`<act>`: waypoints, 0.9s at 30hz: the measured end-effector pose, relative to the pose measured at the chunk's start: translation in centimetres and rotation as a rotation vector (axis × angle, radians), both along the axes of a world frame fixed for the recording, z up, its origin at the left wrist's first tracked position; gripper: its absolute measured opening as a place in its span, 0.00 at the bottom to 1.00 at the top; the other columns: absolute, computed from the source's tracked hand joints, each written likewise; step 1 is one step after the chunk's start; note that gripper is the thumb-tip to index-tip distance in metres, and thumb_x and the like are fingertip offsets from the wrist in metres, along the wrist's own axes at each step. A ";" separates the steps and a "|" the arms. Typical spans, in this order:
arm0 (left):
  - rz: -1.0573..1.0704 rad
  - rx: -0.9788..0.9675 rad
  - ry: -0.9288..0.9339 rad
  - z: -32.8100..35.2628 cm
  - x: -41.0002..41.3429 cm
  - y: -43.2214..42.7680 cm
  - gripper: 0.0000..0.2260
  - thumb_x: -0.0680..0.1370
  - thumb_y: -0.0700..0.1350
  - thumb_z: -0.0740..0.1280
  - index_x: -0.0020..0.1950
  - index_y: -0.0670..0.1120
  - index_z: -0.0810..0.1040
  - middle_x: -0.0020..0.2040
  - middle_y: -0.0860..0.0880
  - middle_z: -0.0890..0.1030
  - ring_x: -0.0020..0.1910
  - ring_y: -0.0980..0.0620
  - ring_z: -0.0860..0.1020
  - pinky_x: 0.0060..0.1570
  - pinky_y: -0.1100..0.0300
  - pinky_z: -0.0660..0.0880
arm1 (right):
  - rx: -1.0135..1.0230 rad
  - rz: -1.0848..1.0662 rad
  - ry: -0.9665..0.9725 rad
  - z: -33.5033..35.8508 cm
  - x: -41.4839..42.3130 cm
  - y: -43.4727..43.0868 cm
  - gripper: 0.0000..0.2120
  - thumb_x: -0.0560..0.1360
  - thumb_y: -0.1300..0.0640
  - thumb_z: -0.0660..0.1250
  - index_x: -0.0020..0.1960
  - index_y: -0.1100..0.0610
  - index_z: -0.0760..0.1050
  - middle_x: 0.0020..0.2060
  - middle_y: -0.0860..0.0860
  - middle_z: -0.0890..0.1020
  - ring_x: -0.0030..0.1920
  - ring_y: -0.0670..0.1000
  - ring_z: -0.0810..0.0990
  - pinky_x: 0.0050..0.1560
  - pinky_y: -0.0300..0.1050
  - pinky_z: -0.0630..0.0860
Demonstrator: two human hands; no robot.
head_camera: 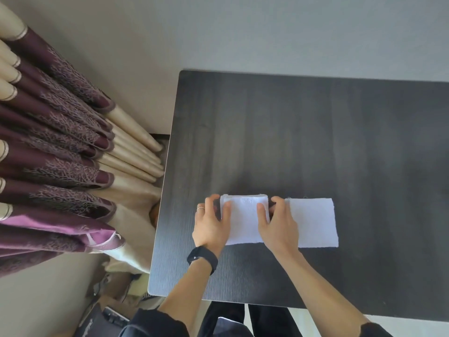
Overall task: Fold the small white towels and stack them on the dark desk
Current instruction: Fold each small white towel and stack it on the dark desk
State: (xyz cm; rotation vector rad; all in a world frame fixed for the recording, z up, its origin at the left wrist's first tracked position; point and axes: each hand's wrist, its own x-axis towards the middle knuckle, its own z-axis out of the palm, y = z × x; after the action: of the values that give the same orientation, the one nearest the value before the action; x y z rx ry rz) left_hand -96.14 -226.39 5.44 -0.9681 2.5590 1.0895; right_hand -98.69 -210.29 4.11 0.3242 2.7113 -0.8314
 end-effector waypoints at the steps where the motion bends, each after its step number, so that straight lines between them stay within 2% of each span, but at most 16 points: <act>1: -0.054 -0.041 0.059 -0.1 0.4 -0.2 0.14 0.79 0.61 0.61 0.63 0.61 0.68 0.57 0.56 0.73 0.55 0.51 0.74 0.46 0.51 0.75 | 0.003 0.015 0.035 0.2 0.4 0.3 0.19 0.80 0.40 0.56 0.63 0.51 0.67 0.54 0.47 0.75 0.49 0.52 0.78 0.47 0.50 0.78; 2: -0.128 -0.101 0.124 -0.4 0.9 -0.5 0.17 0.79 0.59 0.63 0.66 0.59 0.69 0.62 0.54 0.72 0.58 0.50 0.73 0.47 0.51 0.76 | -0.007 0.027 0.072 0.3 0.9 0.5 0.18 0.80 0.43 0.58 0.65 0.52 0.67 0.56 0.48 0.74 0.52 0.51 0.77 0.49 0.49 0.78; 4: -0.308 -0.240 0.222 -1.1 1.9 -0.8 0.22 0.78 0.56 0.66 0.71 0.55 0.69 0.70 0.50 0.69 0.64 0.46 0.72 0.56 0.49 0.75 | -0.056 0.056 0.131 0.6 1.7 0.7 0.16 0.81 0.49 0.60 0.66 0.54 0.69 0.62 0.49 0.73 0.60 0.51 0.75 0.57 0.48 0.77; 7: -0.568 -0.372 0.212 -2.1 2.2 -0.7 0.27 0.80 0.56 0.60 0.78 0.50 0.62 0.79 0.48 0.60 0.77 0.47 0.59 0.73 0.46 0.59 | -0.018 0.201 0.203 0.0 2.1 0.1 0.20 0.83 0.52 0.55 0.73 0.55 0.66 0.74 0.49 0.66 0.73 0.49 0.63 0.73 0.47 0.65; 9: -0.645 -0.381 0.160 -2.8 1.7 -0.8 0.28 0.82 0.57 0.55 0.81 0.50 0.55 0.81 0.51 0.51 0.80 0.51 0.49 0.76 0.44 0.51 | 0.076 0.320 0.236 -0.9 1.9 -0.6 0.24 0.83 0.50 0.49 0.77 0.56 0.61 0.78 0.51 0.60 0.78 0.50 0.57 0.76 0.49 0.57; 11: -0.661 -0.357 0.112 -3.6 1.2 -1.3 0.28 0.84 0.56 0.52 0.82 0.51 0.50 0.82 0.53 0.46 0.80 0.52 0.45 0.77 0.44 0.48 | 0.141 0.377 0.209 -2.0 1.6 -1.0 0.26 0.83 0.50 0.46 0.79 0.57 0.56 0.80 0.52 0.56 0.79 0.51 0.53 0.77 0.52 0.56; 14: -0.687 -0.346 0.079 -4.4 1.1 -1.9 0.27 0.84 0.56 0.50 0.82 0.54 0.44 0.81 0.55 0.44 0.80 0.52 0.46 0.77 0.43 0.48 | 0.178 0.372 0.148 -3.5 1.7 -0.9 0.27 0.83 0.49 0.45 0.80 0.57 0.52 0.80 0.51 0.54 0.80 0.50 0.51 0.76 0.56 0.61; 20: -0.730 -0.339 0.042 -5.4 0.6 -1.9 0.27 0.84 0.57 0.46 0.80 0.56 0.37 0.81 0.56 0.40 0.80 0.52 0.44 0.77 0.44 0.45 | 0.142 0.332 0.150 -4.6 2.3 -0.8 0.27 0.84 0.46 0.41 0.81 0.54 0.48 0.80 0.49 0.53 0.79 0.49 0.52 0.77 0.50 0.57; 23: -0.740 -0.362 0.029 -4.6 0.7 -2.0 0.27 0.84 0.57 0.45 0.81 0.55 0.40 0.81 0.55 0.42 0.80 0.50 0.48 0.77 0.43 0.49 | 0.109 0.311 0.158 -4.1 2.2 -1.1 0.27 0.84 0.46 0.40 0.81 0.54 0.48 0.80 0.49 0.54 0.79 0.50 0.53 0.76 0.50 0.58; 27: -0.749 -0.405 -0.004 -2.4 0.4 -1.6 0.27 0.83 0.59 0.48 0.81 0.54 0.49 0.82 0.50 0.48 0.80 0.47 0.54 0.75 0.42 0.54 | 0.070 0.334 0.169 -1.6 1.8 -0.4 0.27 0.83 0.47 0.46 0.80 0.55 0.55 0.79 0.49 0.56 0.79 0.51 0.54 0.76 0.51 0.59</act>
State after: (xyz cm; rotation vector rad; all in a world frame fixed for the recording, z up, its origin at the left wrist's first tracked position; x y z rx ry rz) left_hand -95.72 -228.04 3.04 -0.0105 2.7948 0.3681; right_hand -96.87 -210.73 2.47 -0.1917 2.8403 -0.6948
